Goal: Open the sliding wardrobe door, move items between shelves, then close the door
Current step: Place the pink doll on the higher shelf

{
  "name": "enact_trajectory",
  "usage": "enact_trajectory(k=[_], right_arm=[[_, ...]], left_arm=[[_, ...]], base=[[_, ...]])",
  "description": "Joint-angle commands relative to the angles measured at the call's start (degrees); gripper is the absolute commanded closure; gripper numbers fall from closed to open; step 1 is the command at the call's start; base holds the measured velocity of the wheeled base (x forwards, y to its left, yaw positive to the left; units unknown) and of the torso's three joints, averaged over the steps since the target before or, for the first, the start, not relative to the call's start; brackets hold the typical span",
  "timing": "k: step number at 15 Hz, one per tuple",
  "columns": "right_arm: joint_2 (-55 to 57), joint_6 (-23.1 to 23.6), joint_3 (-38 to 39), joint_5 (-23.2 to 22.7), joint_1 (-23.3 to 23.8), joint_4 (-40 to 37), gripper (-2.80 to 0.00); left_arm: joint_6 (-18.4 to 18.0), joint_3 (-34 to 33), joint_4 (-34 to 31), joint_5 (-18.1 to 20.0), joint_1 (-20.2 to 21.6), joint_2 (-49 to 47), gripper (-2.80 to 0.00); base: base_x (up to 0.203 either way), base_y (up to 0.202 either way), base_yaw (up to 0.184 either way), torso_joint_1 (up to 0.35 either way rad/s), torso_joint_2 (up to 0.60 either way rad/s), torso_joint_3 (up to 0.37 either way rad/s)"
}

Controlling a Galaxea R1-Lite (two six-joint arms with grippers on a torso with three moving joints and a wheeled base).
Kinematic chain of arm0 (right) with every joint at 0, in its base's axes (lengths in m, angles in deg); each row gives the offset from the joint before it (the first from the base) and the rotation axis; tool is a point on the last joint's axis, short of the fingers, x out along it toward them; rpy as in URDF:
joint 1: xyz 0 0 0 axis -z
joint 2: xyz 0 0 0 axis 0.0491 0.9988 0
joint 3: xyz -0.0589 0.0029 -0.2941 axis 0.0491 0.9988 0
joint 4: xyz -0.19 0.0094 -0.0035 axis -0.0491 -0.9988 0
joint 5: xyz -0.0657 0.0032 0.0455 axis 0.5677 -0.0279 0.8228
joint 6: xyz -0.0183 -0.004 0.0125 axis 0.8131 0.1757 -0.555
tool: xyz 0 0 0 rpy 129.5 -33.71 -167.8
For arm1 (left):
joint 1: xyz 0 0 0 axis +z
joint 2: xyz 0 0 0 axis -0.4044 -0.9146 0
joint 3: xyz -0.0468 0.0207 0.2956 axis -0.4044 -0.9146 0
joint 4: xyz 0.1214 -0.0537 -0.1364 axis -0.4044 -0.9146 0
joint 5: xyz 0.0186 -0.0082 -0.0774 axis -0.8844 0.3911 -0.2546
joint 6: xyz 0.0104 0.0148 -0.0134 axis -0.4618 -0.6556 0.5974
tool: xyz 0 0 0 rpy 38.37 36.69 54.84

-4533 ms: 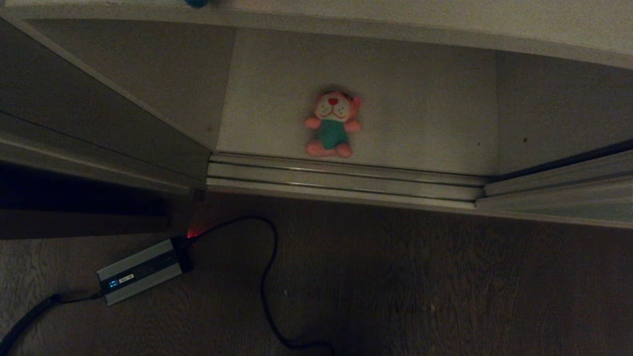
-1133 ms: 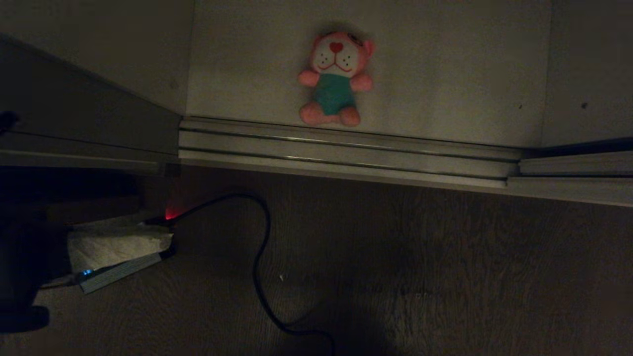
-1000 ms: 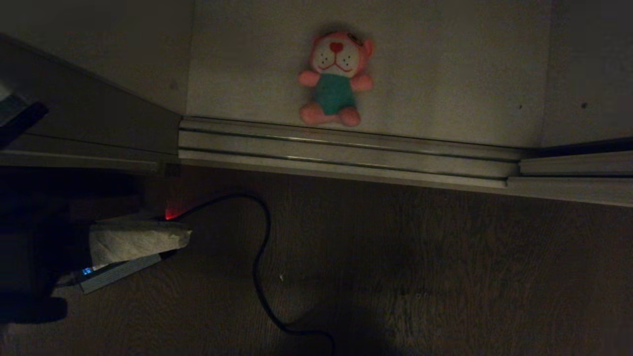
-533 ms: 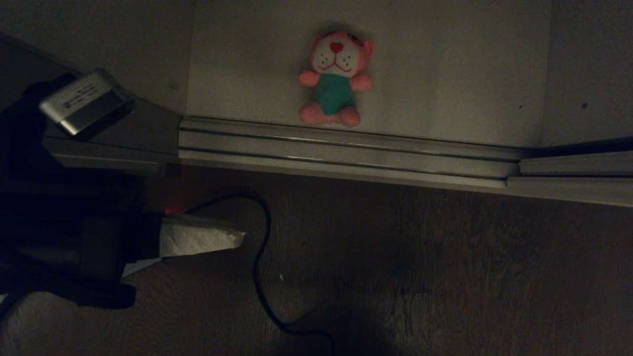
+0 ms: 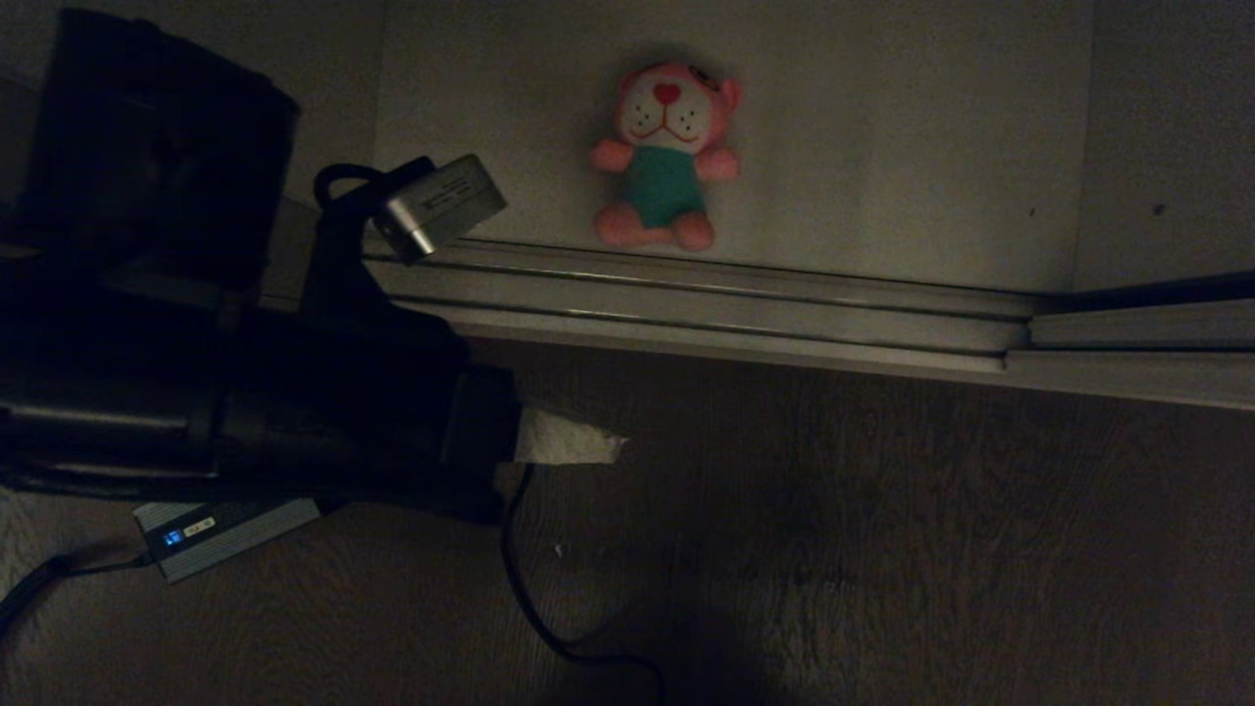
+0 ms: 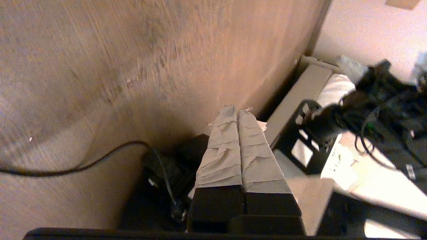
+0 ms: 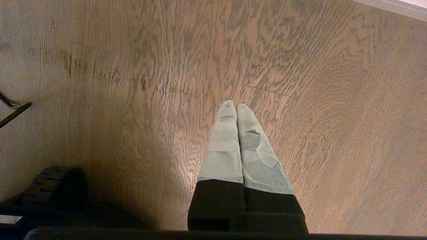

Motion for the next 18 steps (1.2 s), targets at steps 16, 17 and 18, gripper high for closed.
enact_trajectory(k=[16, 17, 18], right_arm=[[-0.2, 0.06, -0.03, -0.03, 0.0, -0.04, 0.0], [-0.2, 0.06, -0.03, -0.03, 0.0, -0.04, 0.0], [-0.11, 0.06, -0.02, -0.03, 0.0, -0.04, 0.0]], left_arm=[[-2.66, 20.09, 25.4, -32.25, 1.22, -25.51, -2.8], [-2.8, 20.1, 25.55, -32.39, 1.29, -25.56, -2.8], [-5.84, 20.27, 27.7, -33.28, 1.78, -26.39, -2.8]], base=[[0.0, 0.0, 0.0, 0.0, 0.0, 0.0], [0.0, 0.0, 0.0, 0.0, 0.0, 0.0], [0.0, 0.0, 0.0, 0.0, 0.0, 0.0]])
